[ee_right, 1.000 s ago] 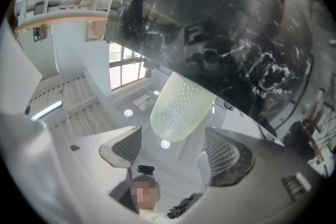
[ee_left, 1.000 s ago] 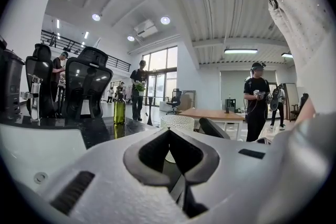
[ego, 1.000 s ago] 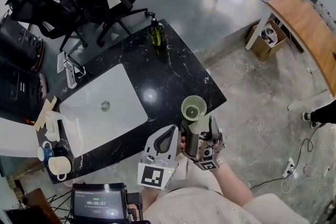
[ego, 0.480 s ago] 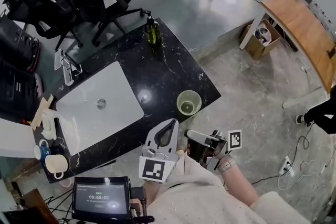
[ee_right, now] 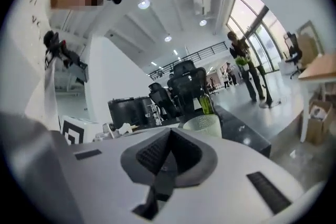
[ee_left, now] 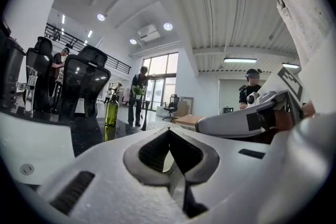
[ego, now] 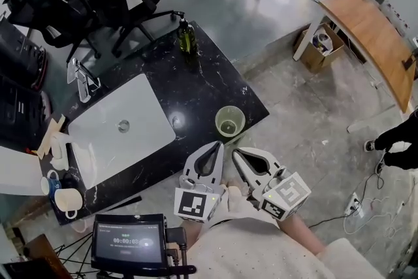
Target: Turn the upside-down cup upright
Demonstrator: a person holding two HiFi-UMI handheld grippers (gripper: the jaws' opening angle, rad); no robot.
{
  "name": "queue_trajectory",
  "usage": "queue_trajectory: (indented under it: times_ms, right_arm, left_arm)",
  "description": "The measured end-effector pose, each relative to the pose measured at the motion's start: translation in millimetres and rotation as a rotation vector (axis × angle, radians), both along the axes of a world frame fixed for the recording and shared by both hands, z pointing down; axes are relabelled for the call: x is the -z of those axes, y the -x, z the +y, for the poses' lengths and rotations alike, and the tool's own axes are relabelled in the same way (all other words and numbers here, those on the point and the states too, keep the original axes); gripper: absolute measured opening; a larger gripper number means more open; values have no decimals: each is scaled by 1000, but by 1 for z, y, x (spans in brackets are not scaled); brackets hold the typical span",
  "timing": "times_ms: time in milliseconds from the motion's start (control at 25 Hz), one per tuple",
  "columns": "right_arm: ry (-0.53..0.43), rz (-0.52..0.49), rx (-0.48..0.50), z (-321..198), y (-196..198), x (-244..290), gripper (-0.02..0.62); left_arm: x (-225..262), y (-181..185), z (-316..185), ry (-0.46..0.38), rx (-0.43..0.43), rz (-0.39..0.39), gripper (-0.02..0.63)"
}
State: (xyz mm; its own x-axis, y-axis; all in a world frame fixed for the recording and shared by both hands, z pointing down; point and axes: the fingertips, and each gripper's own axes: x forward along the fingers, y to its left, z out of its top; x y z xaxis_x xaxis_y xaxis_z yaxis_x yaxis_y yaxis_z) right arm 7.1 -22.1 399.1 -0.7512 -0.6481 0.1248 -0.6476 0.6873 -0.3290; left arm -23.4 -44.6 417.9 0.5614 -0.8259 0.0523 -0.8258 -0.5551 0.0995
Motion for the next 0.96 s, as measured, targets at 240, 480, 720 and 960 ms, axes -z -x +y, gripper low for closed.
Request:
queue_trajectory:
  times_ms: [240, 480, 720, 960]
  right_arm:
    - [-125, 126, -127, -2, -10, 8, 6]
    - [-163, 150, -159, -5, -12, 13, 6]
    - [-180, 154, -151, -5, -9, 17, 6]
    - [-186, 163, -147, -7, -7, 18, 6]
  left_arm:
    - [9, -4, 2, -2, 7, 7, 6]
    - [17, -3, 4, -1, 20, 18, 6]
    - [15, 3, 4, -29, 21, -17, 6]
    - [27, 6, 1, -3, 50, 27, 6]
